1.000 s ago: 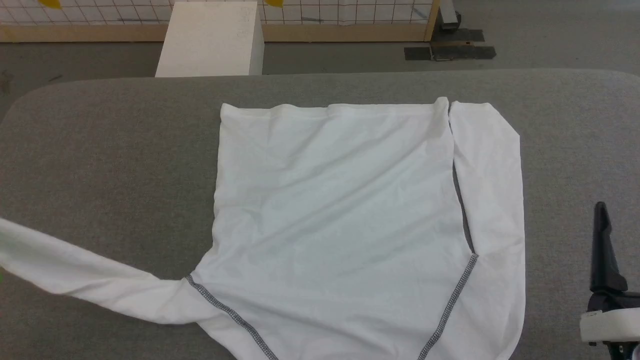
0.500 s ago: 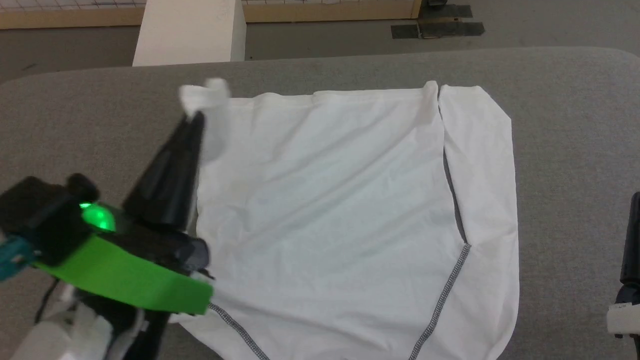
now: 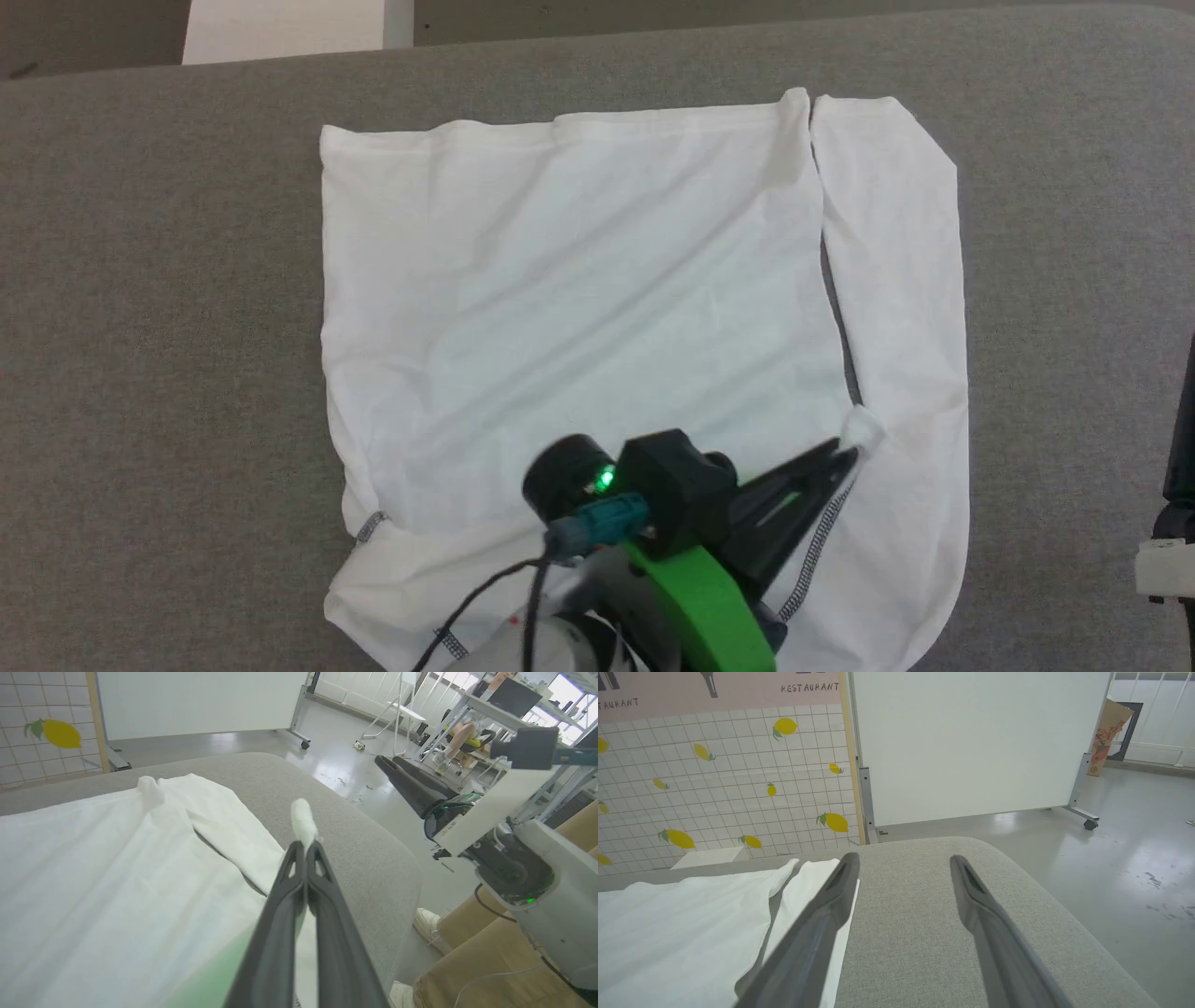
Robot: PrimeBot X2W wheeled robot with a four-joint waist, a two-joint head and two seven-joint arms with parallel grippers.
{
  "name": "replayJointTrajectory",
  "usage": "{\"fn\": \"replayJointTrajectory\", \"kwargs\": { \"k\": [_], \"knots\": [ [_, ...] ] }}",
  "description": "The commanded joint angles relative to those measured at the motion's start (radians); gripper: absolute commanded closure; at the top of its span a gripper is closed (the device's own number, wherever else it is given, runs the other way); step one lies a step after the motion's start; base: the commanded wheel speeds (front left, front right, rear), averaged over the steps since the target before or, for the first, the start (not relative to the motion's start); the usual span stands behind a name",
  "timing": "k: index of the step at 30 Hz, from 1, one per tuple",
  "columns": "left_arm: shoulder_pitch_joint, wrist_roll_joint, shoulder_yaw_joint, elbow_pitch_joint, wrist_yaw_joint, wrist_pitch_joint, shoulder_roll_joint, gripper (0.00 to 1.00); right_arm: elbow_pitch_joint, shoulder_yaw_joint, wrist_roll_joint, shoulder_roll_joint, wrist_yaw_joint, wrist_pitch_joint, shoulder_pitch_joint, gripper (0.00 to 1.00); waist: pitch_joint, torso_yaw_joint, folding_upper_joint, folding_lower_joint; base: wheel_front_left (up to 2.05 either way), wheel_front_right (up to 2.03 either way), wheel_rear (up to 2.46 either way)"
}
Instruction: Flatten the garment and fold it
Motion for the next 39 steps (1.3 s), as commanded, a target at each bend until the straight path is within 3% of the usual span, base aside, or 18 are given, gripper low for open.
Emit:
{"fn": "replayJointTrajectory", "kwargs": {
  "k": [1,8,13,14,15,19,25,29,35,39],
  "knots": [
    [-0.025,-0.001,-0.019,0.044,-0.018,-0.001,-0.023,1.00,0.005,0.007,0.006,0.001,-0.002,-0.008,-0.018,0.00,0.023,-0.020,-0.0001,0.0000,0.00,0.00,0.00],
    [-0.056,0.012,-0.126,0.370,-0.092,0.008,-0.087,1.00,0.035,0.032,0.017,0.001,-0.002,-0.026,-0.024,0.00,0.044,-0.054,-0.0001,0.0000,0.00,0.00,0.00],
    [-0.081,0.040,-0.172,0.588,-0.120,-0.010,-0.120,1.00,0.049,0.047,0.018,0.001,-0.002,-0.032,-0.026,0.00,0.043,-0.077,-0.0001,0.0000,0.00,0.00,0.00],
    [-0.086,0.042,-0.175,0.620,-0.125,-0.023,-0.129,0.56,0.051,0.047,0.017,0.001,-0.002,-0.032,-0.026,0.00,0.040,-0.079,-0.0001,0.0000,0.00,0.00,0.00],
    [-0.087,0.037,-0.170,0.637,-0.124,-0.038,-0.138,0.00,0.053,0.047,0.016,0.001,-0.002,-0.032,-0.024,0.00,0.036,-0.080,-0.0001,0.0000,0.00,0.00,0.00],
    [-0.097,-0.006,-0.142,0.656,-0.132,-0.090,-0.165,0.00,0.056,0.035,0.009,0.001,-0.002,-0.022,-0.010,0.00,0.001,-0.071,-0.0001,0.0000,0.00,0.00,0.00],
    [-0.105,-0.104,-0.037,0.535,-0.117,-0.144,-0.170,0.00,0.047,0.032,0.001,0.001,-0.002,0.004,0.011,0.00,-0.072,-0.043,-0.0001,0.0000,0.00,0.00,0.00],
    [-0.114,-0.082,0.076,0.404,-0.052,-0.222,-0.096,0.00,0.037,0.031,-0.003,0.001,-0.002,0.016,0.032,0.00,-0.111,-0.022,-0.0001,0.0000,0.00,0.00,0.00],
    [-0.034,-0.018,0.307,0.226,0.110,-0.415,0.044,0.00,0.023,0.016,0.003,0.001,-0.002,0.029,0.055,0.00,-0.136,0.009,-0.0001,0.0000,0.00,0.00,0.00],
    [0.073,-0.013,0.463,0.147,0.195,-0.481,0.115,0.00,0.022,0.022,0.011,0.001,-0.002,0.030,0.060,0.00,-0.138,0.020,-0.0001,0.0000,0.00,0.00,0.00]
  ]
}}
